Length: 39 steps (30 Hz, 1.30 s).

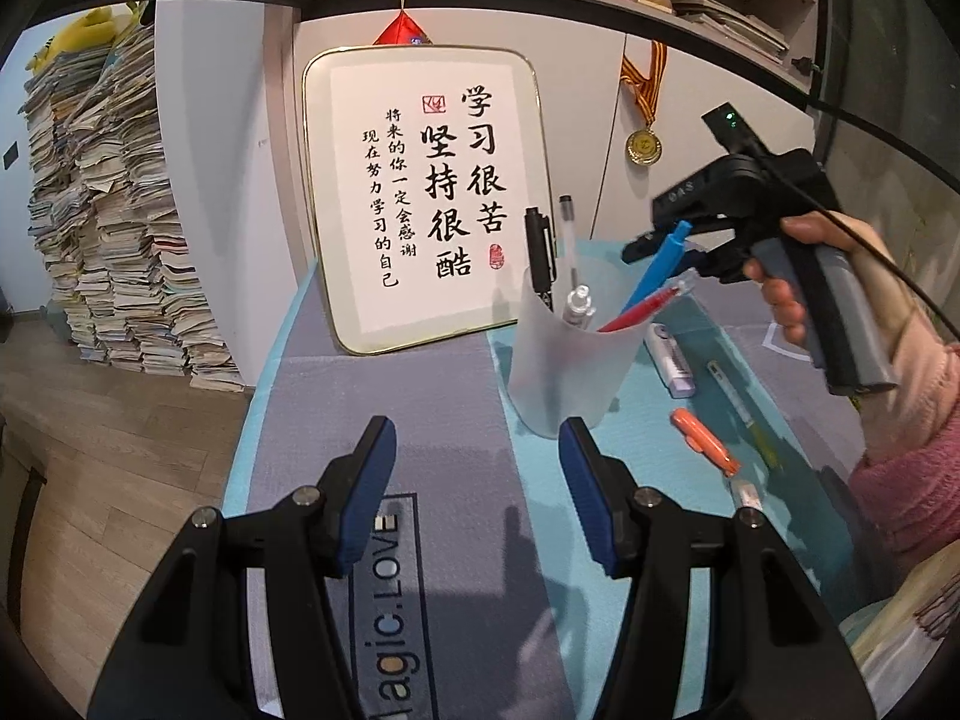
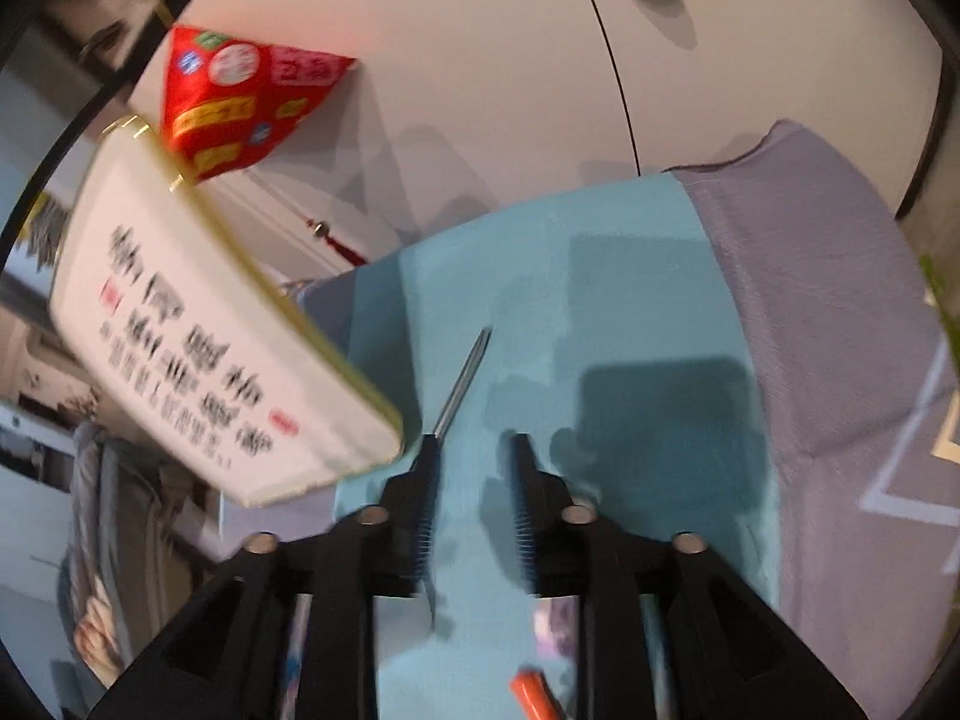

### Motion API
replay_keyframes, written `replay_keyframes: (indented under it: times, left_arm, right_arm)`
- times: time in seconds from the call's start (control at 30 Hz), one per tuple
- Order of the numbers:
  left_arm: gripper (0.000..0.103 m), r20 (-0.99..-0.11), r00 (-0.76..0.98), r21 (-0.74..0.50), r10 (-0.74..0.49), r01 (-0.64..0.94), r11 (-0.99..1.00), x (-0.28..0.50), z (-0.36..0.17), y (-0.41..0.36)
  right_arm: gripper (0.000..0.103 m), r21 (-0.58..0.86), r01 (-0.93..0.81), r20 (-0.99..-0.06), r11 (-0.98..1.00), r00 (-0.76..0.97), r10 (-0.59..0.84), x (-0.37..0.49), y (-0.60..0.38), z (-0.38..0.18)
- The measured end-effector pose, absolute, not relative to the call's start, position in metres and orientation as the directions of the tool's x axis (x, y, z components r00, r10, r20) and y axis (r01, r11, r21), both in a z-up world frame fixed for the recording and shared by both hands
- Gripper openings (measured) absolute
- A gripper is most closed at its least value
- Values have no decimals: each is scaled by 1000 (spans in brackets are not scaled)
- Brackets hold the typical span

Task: Organize stationery
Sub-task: 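Lower the black pen into the frosted cup and open the right gripper, then lower the right gripper to the dark pen on the cloth and grasp it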

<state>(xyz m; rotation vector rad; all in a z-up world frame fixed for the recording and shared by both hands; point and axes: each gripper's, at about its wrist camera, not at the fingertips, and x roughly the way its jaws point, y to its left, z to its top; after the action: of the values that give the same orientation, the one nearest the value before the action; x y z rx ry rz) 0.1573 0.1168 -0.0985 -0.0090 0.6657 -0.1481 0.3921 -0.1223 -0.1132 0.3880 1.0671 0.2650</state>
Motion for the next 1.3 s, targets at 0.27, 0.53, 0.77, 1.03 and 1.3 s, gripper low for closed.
replay_keyframes:
  times: [0.27, 0.53, 0.77, 1.03, 1.3]
  left_arm:
    - [55, -632, 759, -65, -158, 151, 986, 157, -111, 122]
    - [55, -620, 777, -20, -111, 125, 992, 145, -122, 142]
    - [55, -604, 785, -35, -141, 150, 988, 149, -121, 143]
    - [55, -616, 774, -60, -144, 137, 989, 150, -121, 144]
    - [55, -626, 759, -101, -179, 149, 984, 141, -114, 138]
  right_arm:
    - [37, 405, 12, -812, 914, 464, 353, 420, -113, -143]
    - [36, 399, 0, -790, 917, 508, 344, 428, -98, -147]
    - [23, 306, -19, -813, 952, 515, 272, 438, -76, -154]
    - [5, 301, -92, -810, 949, 500, 306, 411, -77, -143]
    - [5, 371, -198, -753, 907, 507, 418, 309, -111, -93]
